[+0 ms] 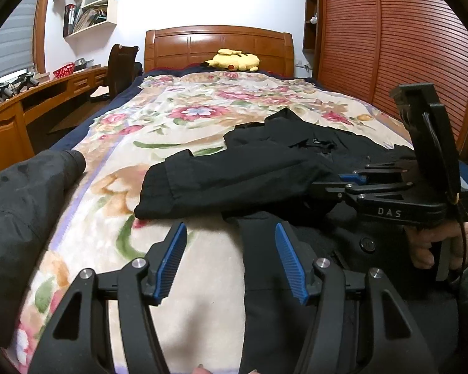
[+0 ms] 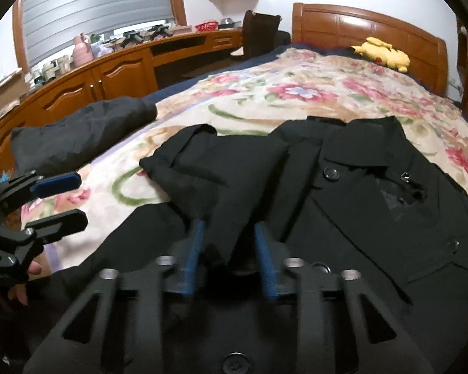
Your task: Fold large clothes
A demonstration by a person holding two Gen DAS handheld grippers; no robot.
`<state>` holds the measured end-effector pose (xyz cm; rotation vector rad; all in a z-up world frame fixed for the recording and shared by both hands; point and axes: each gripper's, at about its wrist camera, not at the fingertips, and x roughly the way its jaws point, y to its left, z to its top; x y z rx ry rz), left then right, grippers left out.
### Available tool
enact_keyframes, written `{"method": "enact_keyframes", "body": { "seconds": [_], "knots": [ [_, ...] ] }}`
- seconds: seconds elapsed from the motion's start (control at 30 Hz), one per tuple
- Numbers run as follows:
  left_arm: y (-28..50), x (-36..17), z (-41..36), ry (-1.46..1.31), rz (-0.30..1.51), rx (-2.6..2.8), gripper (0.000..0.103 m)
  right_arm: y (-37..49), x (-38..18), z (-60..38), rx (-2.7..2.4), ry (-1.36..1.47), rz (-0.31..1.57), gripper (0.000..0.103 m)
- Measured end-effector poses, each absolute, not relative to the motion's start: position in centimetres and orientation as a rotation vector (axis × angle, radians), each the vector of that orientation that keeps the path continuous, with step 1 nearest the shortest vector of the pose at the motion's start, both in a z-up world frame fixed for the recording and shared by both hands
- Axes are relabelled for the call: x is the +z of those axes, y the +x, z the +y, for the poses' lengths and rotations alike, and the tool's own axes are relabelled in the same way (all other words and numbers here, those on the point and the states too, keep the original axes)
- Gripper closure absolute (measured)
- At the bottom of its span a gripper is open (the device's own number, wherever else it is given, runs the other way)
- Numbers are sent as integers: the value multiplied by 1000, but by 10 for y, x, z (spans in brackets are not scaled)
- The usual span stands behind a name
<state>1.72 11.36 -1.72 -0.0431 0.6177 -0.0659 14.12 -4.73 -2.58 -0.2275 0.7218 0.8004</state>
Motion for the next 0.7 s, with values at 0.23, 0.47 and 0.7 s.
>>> {"method": "enact_keyframes", "body": {
  "seconds": [0.23,0.47,0.7],
  "knots": [
    [14,-14,108,-52,605,-84,44,137,-15,-65,759,-188,643,98],
    [12,-16,106,-57,606,-98,44,138,-2,-101,582,-175,581,98],
    [9,-16,114,-70,604,-101,44,147,-14,-128,434,-183,614,98]
  ]
}}
